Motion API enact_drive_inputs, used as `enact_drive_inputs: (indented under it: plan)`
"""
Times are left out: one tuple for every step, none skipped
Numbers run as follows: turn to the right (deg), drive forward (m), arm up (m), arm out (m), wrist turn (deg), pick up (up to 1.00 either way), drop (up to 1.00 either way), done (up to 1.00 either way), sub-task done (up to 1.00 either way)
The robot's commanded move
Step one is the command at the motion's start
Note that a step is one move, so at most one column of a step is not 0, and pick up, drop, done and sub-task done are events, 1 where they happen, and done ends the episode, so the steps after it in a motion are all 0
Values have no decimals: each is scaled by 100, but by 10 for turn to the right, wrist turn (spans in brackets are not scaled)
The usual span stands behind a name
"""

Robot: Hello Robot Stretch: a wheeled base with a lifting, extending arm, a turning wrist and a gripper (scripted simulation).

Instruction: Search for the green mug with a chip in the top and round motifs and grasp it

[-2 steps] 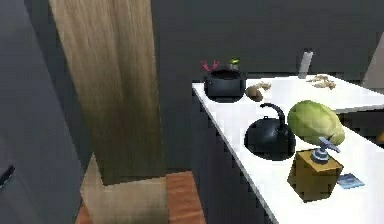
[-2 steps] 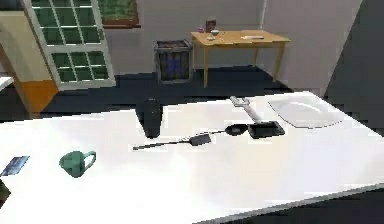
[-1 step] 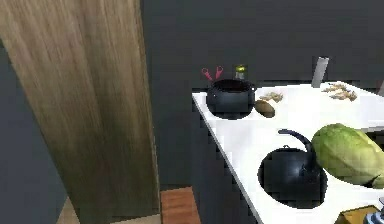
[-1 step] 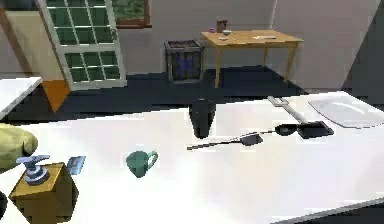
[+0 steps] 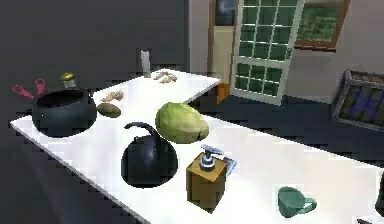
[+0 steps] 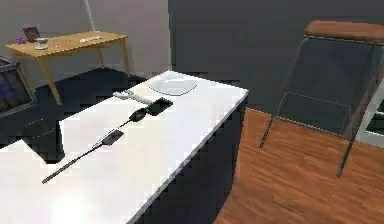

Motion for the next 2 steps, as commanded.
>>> enact_drive_inputs:
  plan:
    - [450, 0, 0, 0, 0, 0, 0, 0, 0]
    - [450, 0, 0, 0, 0, 0, 0, 0, 0]
